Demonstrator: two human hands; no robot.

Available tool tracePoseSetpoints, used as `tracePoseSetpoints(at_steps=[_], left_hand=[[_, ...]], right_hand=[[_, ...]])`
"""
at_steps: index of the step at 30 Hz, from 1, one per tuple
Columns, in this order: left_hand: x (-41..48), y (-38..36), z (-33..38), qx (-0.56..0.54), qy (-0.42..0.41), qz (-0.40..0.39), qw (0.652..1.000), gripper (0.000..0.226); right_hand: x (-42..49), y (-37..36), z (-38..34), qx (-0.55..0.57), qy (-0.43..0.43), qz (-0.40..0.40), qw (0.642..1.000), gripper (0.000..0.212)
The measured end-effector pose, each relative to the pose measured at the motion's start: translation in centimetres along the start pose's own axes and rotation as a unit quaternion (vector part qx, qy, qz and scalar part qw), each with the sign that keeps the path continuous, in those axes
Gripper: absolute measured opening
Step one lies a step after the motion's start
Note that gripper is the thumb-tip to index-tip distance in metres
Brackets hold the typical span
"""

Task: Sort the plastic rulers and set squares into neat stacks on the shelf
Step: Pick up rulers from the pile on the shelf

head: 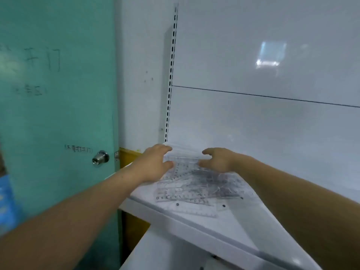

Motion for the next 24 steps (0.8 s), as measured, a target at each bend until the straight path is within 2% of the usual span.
tracePoseSetpoints(at_steps=[2, 5, 9, 13, 15, 18, 20, 24], left_hand=[[1.0, -1.4, -1.0, -0.024, 0.05, -0.036, 0.998, 0.069], [1.8, -2.9, -2.5, -0.038, 0.101, -0.072, 0.992, 0.068], [3.0, -2.0, -3.2, -0.039, 0.097, -0.03, 0.994, 0.05], [3.7, -1.4, -3.3, -0.062, 0.076, -0.013, 0.995, 0.03], [3.9, -1.3, -3.1, -0.07, 0.064, -0.012, 0.995, 0.032], [3.7, -1.3, -2.9, -0.068, 0.06, -0.016, 0.996, 0.048], [3.4, -1.1, -2.8, -0.034, 0.056, -0.015, 0.998, 0.054], [2.8, -0.1, -2.9, 0.018, 0.047, -0.018, 0.999, 0.051]], right_hand=[[1.1, -0.6, 0.4, -0.004, 0.019, -0.03, 0.999, 0.071], [2.5, -0.7, 0.7, -0.031, 0.039, -0.045, 0.998, 0.068], [3.6, 0.2, 0.1, -0.047, 0.078, -0.015, 0.996, 0.051], [4.1, 0.2, 0.4, 0.003, 0.085, 0.003, 0.996, 0.026], [4.0, 0.2, 0.7, 0.015, 0.077, 0.005, 0.997, 0.031], [3.7, 0.1, 0.8, -0.001, 0.066, 0.0, 0.998, 0.047], [3.4, 0.1, 0.9, -0.021, 0.059, 0.011, 0.998, 0.041], [2.9, 0.1, 1.6, -0.012, 0.035, 0.023, 0.999, 0.035]])
Point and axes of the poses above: each hand's wrist, its own x-axis towards the middle knuckle, its own y-axis out of the back of the hand, z = x × y, the point moved 10 cm from there along x, towards the middle knuckle, and after that the axes turned 8 degrees about -x, right-handed, at the moved point
